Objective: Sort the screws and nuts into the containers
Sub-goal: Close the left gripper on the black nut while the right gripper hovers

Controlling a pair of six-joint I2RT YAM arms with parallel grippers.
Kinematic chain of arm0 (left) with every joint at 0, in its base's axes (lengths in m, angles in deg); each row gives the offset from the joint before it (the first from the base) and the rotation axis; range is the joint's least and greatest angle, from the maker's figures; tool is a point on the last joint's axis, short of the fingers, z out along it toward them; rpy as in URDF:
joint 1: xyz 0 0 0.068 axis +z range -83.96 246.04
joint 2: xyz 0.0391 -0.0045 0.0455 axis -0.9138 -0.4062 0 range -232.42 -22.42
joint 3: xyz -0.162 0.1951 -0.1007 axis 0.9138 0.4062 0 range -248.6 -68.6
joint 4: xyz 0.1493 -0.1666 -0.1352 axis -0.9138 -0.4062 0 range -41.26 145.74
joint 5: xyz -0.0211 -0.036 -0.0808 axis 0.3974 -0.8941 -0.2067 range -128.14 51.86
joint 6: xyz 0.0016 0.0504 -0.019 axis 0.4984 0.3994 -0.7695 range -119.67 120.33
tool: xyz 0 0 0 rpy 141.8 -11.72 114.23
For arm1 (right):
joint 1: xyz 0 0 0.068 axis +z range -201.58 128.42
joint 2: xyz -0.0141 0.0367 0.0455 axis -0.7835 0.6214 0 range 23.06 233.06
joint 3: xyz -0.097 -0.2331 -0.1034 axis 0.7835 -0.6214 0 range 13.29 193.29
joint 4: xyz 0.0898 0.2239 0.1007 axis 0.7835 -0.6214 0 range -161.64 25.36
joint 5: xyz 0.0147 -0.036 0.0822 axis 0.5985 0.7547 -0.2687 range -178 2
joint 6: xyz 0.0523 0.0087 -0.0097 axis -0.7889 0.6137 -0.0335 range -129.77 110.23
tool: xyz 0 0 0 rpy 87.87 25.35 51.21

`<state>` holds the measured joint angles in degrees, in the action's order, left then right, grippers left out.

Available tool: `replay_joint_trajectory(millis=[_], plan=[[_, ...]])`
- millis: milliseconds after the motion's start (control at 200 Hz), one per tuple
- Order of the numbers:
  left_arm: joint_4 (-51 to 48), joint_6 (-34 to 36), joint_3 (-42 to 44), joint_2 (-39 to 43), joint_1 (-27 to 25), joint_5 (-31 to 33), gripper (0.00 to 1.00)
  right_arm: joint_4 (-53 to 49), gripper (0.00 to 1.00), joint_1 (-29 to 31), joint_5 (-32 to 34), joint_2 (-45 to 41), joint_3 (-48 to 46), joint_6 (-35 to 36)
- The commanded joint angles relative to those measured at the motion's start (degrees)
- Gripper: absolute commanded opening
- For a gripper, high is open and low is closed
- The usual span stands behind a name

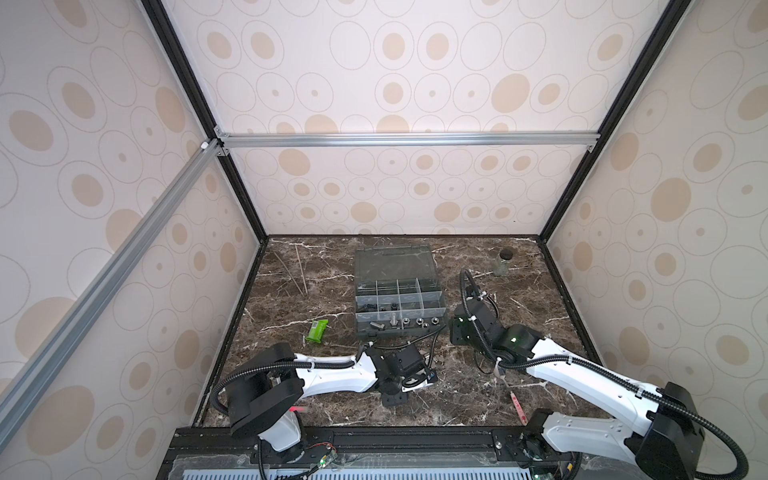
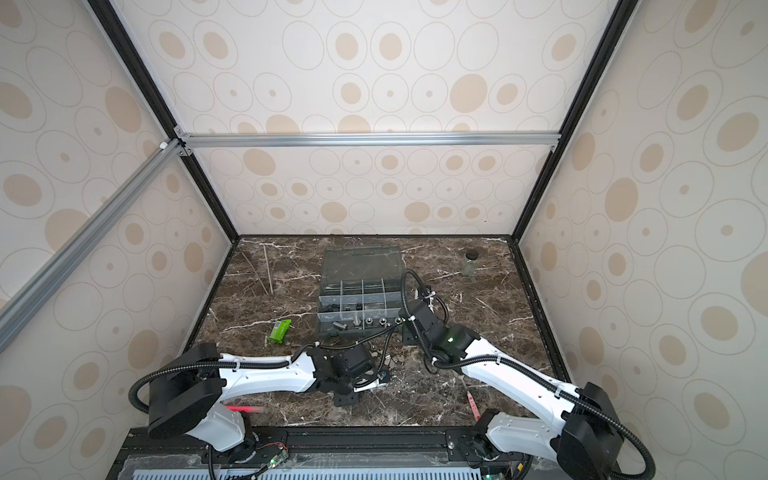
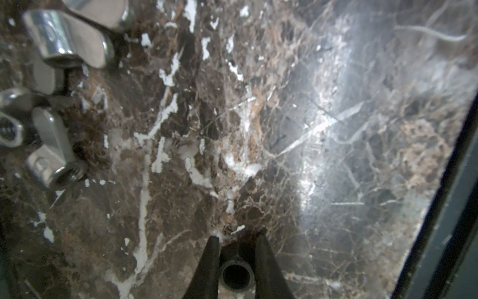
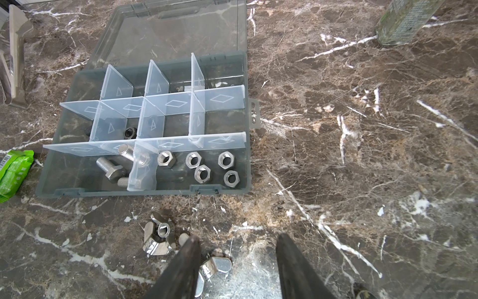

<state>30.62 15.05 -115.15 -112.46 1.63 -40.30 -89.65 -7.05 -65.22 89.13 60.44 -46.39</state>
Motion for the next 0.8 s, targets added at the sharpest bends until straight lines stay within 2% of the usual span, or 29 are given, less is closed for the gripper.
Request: replay_joint_trajectory(millis=[0,225,420,610,795], plan=[[-2.7,0.7,-0.3,-0.3,-0.5,1.2,0.14,-1.3,0.51,-0.3,1.3,-1.3,-0.8,-1.1],[-1.5,-0.9,0.1,3.4,0.0,2.7,0.12,-1.7,0.51,-0.3,1.6,-2.1,-0.8,-1.2],[0.1,-2.1,0.4,7.4,2.7,2.8,0.11,-2.0,0.51,-0.3,1.9,-2.9,-0.8,-1.2],[2.0,-1.2,-1.9,10.6,8.5,2.3,0.11,-2.6,0.51,-0.3,2.5,-4.0,-0.7,-1.0],[5.6,1.2,-8.7,9.1,16.8,2.1,0.11,-2.9,0.51,-0.3,2.9,-5.0,-0.5,-0.8]])
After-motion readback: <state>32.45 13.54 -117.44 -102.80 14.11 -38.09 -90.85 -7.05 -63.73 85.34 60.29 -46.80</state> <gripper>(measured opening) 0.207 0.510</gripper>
